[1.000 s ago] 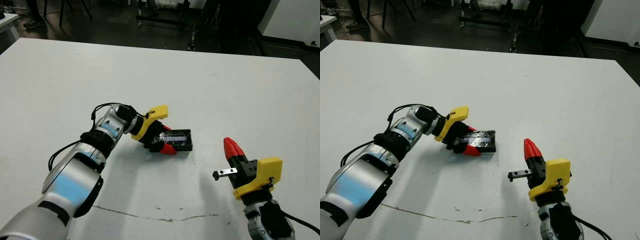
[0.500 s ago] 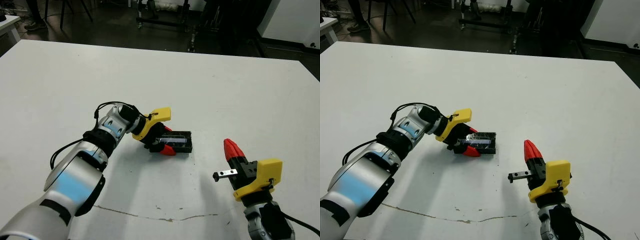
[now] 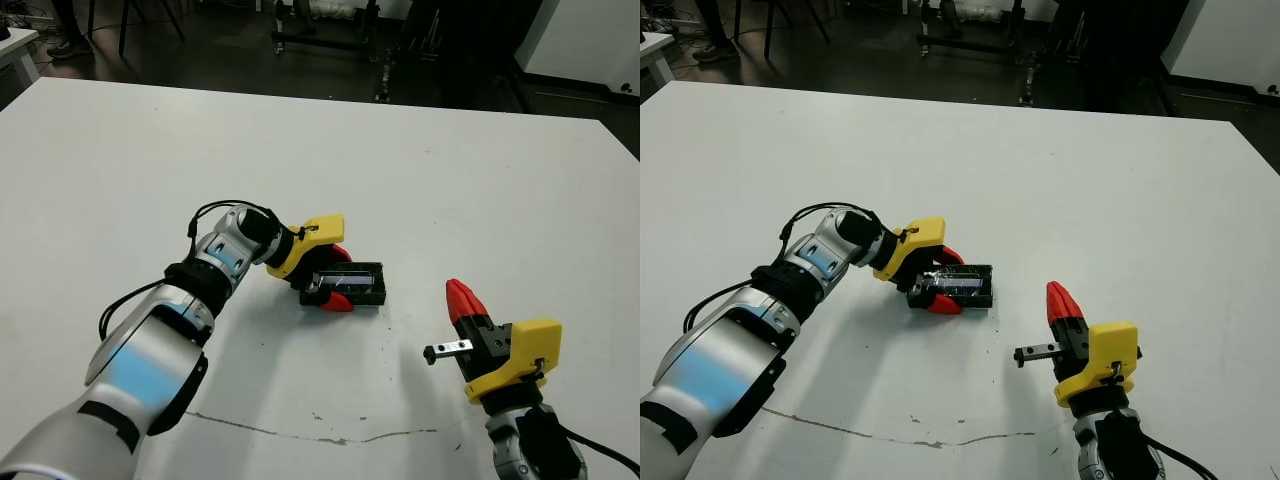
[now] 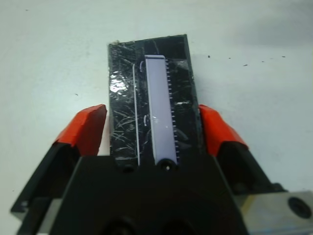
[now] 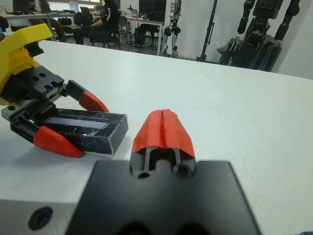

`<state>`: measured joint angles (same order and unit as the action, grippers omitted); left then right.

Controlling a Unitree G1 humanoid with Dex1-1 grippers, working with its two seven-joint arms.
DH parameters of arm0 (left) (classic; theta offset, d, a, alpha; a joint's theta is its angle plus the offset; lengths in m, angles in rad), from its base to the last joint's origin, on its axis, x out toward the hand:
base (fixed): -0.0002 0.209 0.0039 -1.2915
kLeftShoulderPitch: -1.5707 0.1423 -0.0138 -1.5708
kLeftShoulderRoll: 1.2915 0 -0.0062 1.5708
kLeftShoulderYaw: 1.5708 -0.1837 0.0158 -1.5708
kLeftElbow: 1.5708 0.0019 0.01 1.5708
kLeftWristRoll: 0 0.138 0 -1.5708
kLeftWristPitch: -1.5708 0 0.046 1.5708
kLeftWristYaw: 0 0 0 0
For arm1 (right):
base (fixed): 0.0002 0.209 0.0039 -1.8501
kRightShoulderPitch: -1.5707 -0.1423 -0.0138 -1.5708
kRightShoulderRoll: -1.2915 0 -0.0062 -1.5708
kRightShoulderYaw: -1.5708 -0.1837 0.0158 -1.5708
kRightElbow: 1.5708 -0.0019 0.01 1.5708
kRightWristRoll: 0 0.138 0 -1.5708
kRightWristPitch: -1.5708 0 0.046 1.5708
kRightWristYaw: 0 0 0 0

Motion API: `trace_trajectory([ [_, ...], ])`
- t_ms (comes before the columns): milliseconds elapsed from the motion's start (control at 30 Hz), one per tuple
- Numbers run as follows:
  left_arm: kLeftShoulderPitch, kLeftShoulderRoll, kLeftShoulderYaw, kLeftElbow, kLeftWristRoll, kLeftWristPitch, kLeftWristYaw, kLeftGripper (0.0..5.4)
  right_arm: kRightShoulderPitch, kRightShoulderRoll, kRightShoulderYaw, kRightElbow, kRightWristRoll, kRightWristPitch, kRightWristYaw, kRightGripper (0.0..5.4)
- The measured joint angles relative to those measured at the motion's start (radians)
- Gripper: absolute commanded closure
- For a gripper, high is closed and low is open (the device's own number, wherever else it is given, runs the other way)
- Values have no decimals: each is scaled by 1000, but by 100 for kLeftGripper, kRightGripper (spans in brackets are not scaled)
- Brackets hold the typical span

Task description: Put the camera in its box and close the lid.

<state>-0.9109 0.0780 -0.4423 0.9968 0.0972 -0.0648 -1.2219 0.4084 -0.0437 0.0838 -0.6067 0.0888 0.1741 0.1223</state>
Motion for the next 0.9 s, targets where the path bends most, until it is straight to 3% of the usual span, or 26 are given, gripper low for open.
trace_trajectory([
  [133,1,0,0,6,0,5,25,1,3,0,0,0,0,-7,0,540],
  [400,30,5,0,-48,6,44,50,1,10,1,3,0,0,-7,-1,540],
  [667,102,51,25,-189,3,99,56,1,12,1,7,-1,-1,-7,-2,540],
  [900,185,130,47,-327,-44,129,57,1,12,1,11,-1,-2,-7,-4,540],
])
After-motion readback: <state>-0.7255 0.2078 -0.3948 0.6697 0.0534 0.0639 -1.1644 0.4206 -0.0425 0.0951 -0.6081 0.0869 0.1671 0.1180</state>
